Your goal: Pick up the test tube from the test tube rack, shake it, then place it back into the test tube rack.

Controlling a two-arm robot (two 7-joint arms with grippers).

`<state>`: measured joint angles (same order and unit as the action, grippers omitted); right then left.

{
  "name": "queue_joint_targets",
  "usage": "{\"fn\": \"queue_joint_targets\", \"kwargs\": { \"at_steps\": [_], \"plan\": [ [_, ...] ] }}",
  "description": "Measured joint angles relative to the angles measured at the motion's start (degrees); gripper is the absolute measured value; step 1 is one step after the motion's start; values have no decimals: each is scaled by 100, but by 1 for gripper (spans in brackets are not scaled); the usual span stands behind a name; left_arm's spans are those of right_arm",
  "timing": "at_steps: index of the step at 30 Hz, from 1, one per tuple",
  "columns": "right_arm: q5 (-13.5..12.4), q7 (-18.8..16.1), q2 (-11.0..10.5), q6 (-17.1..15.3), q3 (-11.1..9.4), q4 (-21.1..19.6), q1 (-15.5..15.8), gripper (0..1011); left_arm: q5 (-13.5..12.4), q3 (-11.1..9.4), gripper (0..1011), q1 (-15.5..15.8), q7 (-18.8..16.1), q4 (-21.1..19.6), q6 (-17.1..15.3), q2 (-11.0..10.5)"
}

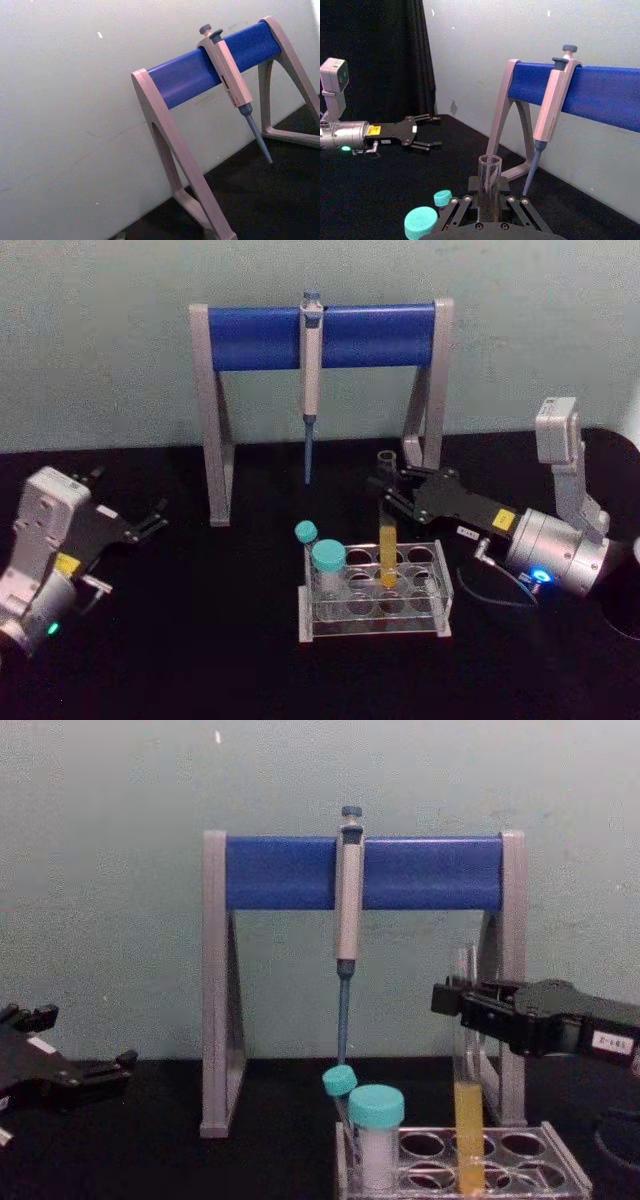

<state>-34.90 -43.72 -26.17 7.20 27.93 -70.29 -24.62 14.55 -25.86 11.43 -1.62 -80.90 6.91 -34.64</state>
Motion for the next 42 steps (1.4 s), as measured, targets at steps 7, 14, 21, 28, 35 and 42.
{"fn": "queue_joint_targets", "kwargs": {
  "at_steps": [7, 14, 21, 28, 35, 42],
  "plan": [
    [3, -2, 9, -24, 17, 43, -6, 232, 0, 0, 1001, 0, 0, 0, 0, 0],
    [-4, -29, 28, -42, 32, 113, -28, 232, 0, 0, 1001, 0, 0, 0, 0, 0],
    [-6, -36, 35, -68, 50, 159, -34, 232, 0, 0, 1001, 0, 0, 0, 0, 0],
    [-10, -48, 37, -92, 62, 199, -38, 232, 0, 0, 1001, 0, 0, 0, 0, 0],
    [-11, -46, 34, -117, 73, 214, -38, 232, 0, 0, 1001, 0, 0, 0, 0, 0],
    [-1, -46, 33, -147, 92, 244, -55, 232, 0, 0, 1001, 0, 0, 0, 0, 0]
  ]
}}
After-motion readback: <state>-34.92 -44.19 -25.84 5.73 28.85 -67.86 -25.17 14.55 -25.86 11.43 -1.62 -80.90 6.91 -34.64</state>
